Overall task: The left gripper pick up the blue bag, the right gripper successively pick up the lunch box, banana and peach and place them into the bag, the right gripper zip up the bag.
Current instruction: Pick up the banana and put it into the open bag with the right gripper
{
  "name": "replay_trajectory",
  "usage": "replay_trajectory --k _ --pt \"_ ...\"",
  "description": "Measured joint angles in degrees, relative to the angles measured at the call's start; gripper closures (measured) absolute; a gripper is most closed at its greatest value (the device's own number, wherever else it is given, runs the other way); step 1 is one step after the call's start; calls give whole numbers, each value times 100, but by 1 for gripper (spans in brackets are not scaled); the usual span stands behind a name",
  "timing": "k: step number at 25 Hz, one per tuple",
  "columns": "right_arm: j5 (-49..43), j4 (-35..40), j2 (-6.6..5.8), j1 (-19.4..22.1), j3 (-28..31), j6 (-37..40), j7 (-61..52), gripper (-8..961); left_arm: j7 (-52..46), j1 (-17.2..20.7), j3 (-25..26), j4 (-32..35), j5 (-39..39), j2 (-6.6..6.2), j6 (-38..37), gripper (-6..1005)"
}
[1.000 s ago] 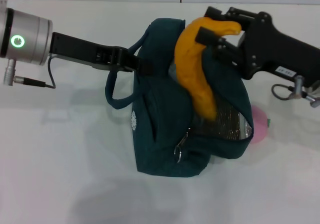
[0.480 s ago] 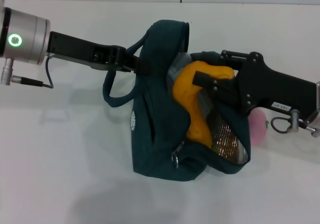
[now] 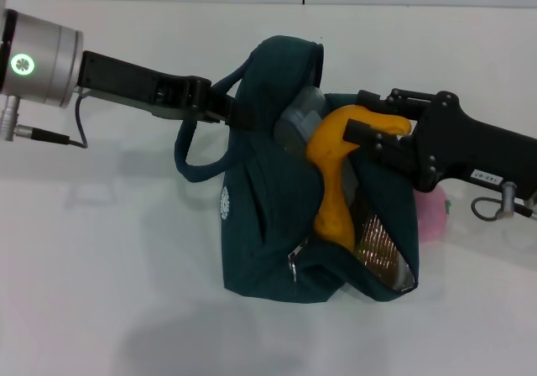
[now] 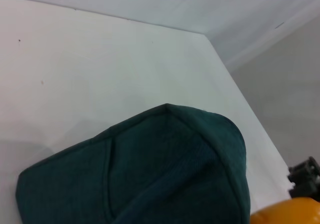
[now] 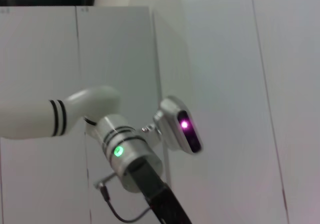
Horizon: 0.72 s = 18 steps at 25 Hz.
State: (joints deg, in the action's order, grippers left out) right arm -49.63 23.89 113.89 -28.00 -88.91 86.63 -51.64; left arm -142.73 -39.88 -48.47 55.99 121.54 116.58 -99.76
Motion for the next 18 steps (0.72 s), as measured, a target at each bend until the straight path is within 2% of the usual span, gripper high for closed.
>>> replay_trajectory --k 5,13,18 --pt "-28 94 -12 -24 40 -169 -96 599 -15 -2 6 -4 1 -9 -70 956" --pt "-31 337 66 -16 444 -172 -77 604 -18 4 4 -8 2 -12 -146 957" --pt "-217 274 96 -124 403 -315 -128 607 -78 -47 4 -10 2 -12 -166 957"
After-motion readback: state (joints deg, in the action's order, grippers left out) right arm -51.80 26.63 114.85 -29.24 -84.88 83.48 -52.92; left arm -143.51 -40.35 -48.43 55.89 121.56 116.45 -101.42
